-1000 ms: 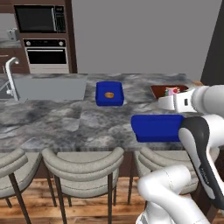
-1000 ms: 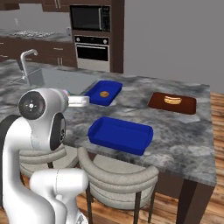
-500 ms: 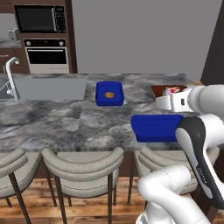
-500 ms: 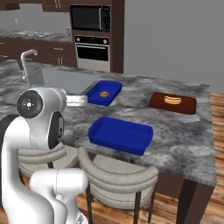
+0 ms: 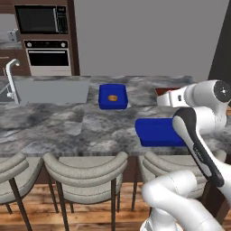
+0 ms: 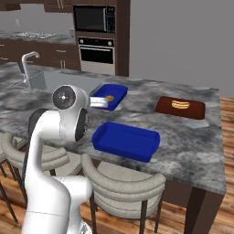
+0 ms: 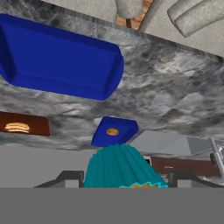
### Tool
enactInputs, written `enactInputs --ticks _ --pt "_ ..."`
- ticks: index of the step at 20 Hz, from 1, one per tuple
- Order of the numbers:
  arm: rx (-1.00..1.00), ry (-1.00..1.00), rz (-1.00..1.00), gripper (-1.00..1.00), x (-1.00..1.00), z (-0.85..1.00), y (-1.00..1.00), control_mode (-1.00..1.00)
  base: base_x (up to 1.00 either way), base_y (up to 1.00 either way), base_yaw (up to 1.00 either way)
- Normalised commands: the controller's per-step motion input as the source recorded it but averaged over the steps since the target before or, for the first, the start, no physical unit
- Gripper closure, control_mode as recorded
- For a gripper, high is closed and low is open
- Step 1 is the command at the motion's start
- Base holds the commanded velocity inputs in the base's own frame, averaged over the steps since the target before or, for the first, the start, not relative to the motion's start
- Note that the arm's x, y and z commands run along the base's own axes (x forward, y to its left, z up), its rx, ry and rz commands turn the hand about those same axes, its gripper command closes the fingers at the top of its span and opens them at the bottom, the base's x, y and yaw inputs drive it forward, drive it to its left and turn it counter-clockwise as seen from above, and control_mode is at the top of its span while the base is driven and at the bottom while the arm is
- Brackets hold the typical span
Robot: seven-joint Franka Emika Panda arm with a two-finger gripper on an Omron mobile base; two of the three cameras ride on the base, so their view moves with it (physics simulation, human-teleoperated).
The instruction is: Take the cupcake and donut from the fridge and place them on the empty tray on the dining counter.
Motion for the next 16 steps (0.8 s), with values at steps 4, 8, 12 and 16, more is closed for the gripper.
enactInputs --ticks 4,8,12,16 --pt "0.0 0.09 0.0 1.0 0.37 -0.22 -0.23 -1.0 0.0 0.0 0.0" --pt "-0.02 0.14 0.0 1.0 0.25 -0.43 -0.11 -1.0 0.0 0.0 0.0" --pt "-0.01 0.33 0.0 1.0 0.3 -0.68 -0.03 -1.0 0.0 0.0 0.0" --pt "0.11 0.29 0.0 1.0 0.25 -0.58 -0.18 -1.0 0.0 0.0 0.0"
